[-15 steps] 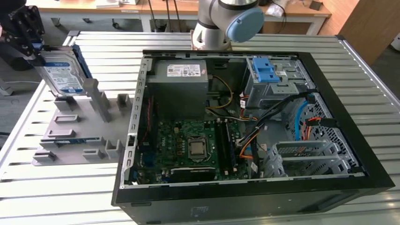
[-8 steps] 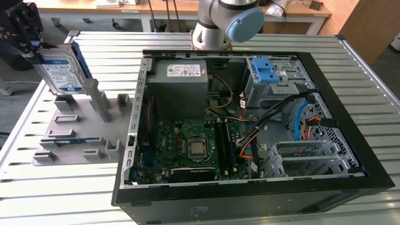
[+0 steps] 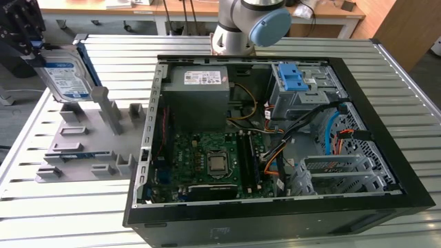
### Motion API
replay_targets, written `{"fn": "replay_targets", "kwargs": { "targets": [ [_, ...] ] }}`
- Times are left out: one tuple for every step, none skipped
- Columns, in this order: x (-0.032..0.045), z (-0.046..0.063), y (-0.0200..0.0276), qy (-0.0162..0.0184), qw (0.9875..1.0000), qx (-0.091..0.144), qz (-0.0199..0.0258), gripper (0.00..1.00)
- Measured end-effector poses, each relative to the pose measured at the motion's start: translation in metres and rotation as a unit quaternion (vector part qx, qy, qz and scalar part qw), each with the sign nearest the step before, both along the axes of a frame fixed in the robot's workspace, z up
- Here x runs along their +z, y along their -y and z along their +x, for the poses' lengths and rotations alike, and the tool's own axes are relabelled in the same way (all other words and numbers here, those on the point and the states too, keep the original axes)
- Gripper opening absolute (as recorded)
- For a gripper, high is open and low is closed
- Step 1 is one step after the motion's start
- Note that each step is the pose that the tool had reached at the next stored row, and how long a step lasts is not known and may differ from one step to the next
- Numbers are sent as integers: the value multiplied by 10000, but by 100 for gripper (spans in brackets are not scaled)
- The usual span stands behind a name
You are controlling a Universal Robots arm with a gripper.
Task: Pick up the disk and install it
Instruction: 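Pick up the disk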
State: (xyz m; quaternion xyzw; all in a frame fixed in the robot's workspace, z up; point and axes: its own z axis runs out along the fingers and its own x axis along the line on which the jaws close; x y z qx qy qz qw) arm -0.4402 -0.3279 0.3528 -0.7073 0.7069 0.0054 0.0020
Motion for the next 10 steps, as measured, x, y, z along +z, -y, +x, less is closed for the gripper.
{"fn": "replay_targets", "kwargs": {
  "targets": [
    [10,0,0,1,10000,0,1,36],
    [21,-1,0,1,10000,0,2,36],
    [32,-1,0,2,10000,0,2,36],
    [43,-1,0,3,10000,0,3,36],
    [54,-1,0,3,10000,0,4,36],
    [64,-1,0,4,10000,0,5,36],
    [75,-2,0,5,10000,0,6,36],
    [87,-2,0,5,10000,0,6,36],
    [97,-2,0,6,10000,0,7,36],
    [108,-2,0,6,10000,0,7,36]
  ]
}}
